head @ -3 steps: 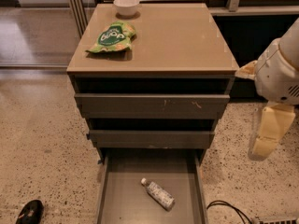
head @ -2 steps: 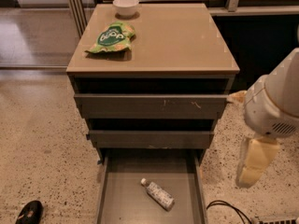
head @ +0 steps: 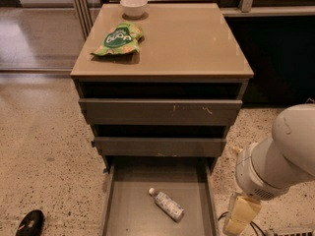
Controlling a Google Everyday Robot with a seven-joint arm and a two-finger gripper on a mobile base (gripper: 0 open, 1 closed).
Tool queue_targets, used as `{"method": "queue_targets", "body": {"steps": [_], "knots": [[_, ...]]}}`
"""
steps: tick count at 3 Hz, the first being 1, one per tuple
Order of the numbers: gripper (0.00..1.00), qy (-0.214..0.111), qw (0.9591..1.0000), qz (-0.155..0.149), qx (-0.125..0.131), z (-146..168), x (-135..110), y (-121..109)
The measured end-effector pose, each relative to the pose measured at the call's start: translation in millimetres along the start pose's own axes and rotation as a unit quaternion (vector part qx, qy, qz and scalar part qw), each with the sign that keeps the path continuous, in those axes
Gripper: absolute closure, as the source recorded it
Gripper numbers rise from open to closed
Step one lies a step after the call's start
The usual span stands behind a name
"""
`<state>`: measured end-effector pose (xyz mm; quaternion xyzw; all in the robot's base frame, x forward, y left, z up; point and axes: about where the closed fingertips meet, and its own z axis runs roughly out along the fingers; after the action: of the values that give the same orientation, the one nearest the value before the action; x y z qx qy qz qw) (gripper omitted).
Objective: Pick blue plastic bottle from bottom drawer and place on counter
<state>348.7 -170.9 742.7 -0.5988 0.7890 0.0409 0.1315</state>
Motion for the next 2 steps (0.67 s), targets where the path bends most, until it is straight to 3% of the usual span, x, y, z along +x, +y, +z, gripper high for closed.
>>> {"method": "queue_targets", "body": {"steps": [1, 2], "knots": [[0.0, 0.0, 1.0, 0.003, -0.004, 7, 1, 1], [0.0, -0.001, 1.0, 0.008, -0.005, 39, -2, -4]]}}
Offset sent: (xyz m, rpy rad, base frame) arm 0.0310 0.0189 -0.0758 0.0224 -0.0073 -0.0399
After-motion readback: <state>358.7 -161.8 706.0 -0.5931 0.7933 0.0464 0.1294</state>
